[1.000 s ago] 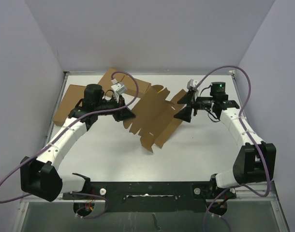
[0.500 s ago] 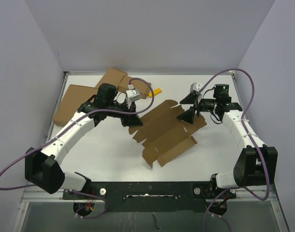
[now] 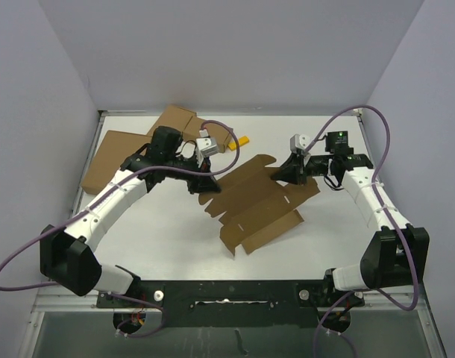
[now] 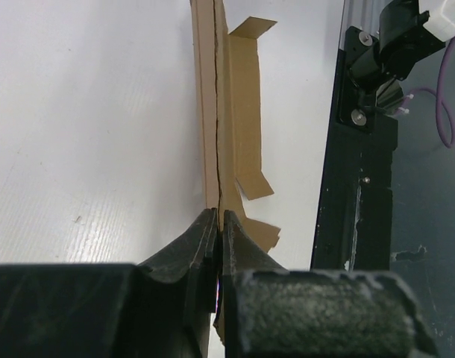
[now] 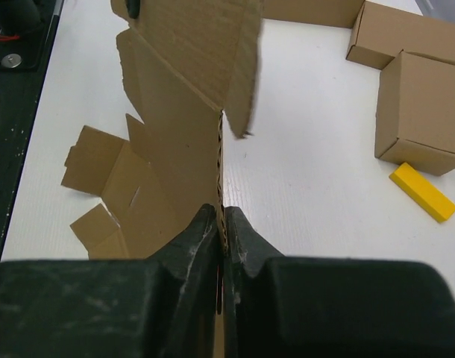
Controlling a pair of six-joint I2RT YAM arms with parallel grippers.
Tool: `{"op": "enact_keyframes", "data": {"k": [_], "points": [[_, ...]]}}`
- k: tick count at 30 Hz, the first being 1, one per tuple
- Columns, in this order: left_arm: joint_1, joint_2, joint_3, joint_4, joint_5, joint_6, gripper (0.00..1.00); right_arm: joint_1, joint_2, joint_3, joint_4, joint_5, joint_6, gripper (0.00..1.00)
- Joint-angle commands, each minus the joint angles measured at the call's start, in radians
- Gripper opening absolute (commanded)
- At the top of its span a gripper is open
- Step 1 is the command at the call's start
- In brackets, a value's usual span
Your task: Fold the paper box
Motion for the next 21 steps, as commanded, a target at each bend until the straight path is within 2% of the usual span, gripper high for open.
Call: {"op": "enact_keyframes", "data": {"k": [1, 2, 5, 8, 11, 18, 21], "points": [[0.012, -0.059, -0.072, 0.154, 0.018, -0.011, 0.13, -0.002, 0.004, 0.069, -0.092, -0.090, -0.096, 0.00], [0.019, -0.083, -0.100, 0.191, 0.014, -0.039, 0.23, -0.004, 0.006, 0.076, -0.103, -0.099, -0.101, 0.00], [0.043, -0.184, -0.303, 0.500, 0.007, -0.162, 0.53, -0.014, 0.018, 0.097, -0.150, -0.129, -0.119, 0.00], [0.045, -0.279, -0.496, 0.789, -0.030, -0.265, 0.71, -0.019, 0.025, 0.108, -0.171, -0.140, -0.126, 0.00], [0.049, -0.309, -0.561, 0.879, -0.071, -0.308, 0.72, -0.018, 0.030, 0.110, -0.180, -0.148, -0.132, 0.00], [0.065, -0.291, -0.558, 0.934, -0.102, -0.362, 0.70, -0.017, 0.046, 0.130, -0.232, -0.163, -0.170, 0.00], [0.103, -0.281, -0.562, 0.993, -0.081, -0.415, 0.63, -0.019, 0.047, 0.130, -0.237, -0.167, -0.174, 0.00]]}}
